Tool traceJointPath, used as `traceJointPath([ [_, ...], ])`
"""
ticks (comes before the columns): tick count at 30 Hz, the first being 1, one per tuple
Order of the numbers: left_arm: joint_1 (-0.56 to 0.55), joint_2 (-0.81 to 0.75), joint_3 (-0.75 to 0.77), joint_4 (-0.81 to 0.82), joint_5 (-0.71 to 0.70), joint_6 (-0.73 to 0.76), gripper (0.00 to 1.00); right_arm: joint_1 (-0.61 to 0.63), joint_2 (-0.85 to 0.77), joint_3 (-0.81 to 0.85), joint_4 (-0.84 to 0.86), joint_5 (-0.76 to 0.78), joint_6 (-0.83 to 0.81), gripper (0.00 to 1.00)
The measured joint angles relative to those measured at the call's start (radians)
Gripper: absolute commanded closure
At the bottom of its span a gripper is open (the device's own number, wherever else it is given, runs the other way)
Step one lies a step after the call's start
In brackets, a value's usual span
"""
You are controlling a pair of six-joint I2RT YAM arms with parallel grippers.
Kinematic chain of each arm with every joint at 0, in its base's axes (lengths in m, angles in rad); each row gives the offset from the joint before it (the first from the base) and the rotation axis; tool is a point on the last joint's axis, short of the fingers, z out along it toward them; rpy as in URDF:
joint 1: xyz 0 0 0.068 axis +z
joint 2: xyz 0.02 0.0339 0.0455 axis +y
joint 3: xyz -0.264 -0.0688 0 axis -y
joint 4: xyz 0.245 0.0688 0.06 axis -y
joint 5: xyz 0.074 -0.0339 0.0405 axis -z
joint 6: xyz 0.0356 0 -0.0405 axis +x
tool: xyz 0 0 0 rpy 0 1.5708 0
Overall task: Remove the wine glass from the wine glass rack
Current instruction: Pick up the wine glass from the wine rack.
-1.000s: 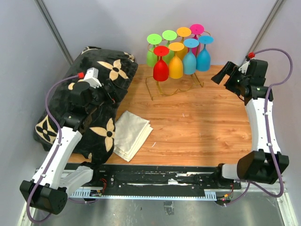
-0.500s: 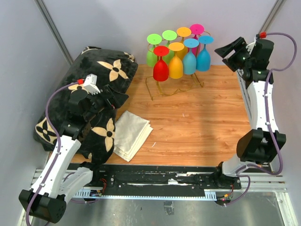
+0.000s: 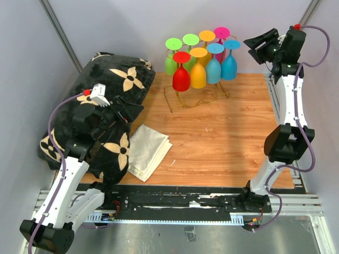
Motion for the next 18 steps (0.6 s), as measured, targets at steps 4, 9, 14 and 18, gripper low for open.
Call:
traceJointPath([
  [4,0.000,-0.010,0.000,0.000,-0.001,-0.001,0.07,0.000,0.040,0.047,-0.011,-0.007,0.008,0.43],
  [9,0.000,-0.020,0.000,0.000,-0.001,-0.011,0.07,0.000,0.079,0.105,-0.027,-0.023,0.023,0.44],
  [14,0.000,-0.022,0.000,0.000,-0.002,-0.019,0.07,0.001,0.129,0.188,-0.038,-0.040,0.026,0.45],
  [18,0.000,-0.023,0.000,0.000,-0.002,-0.019,0.07,0.003,0.155,0.227,-0.060,-0.045,0.026,0.48],
])
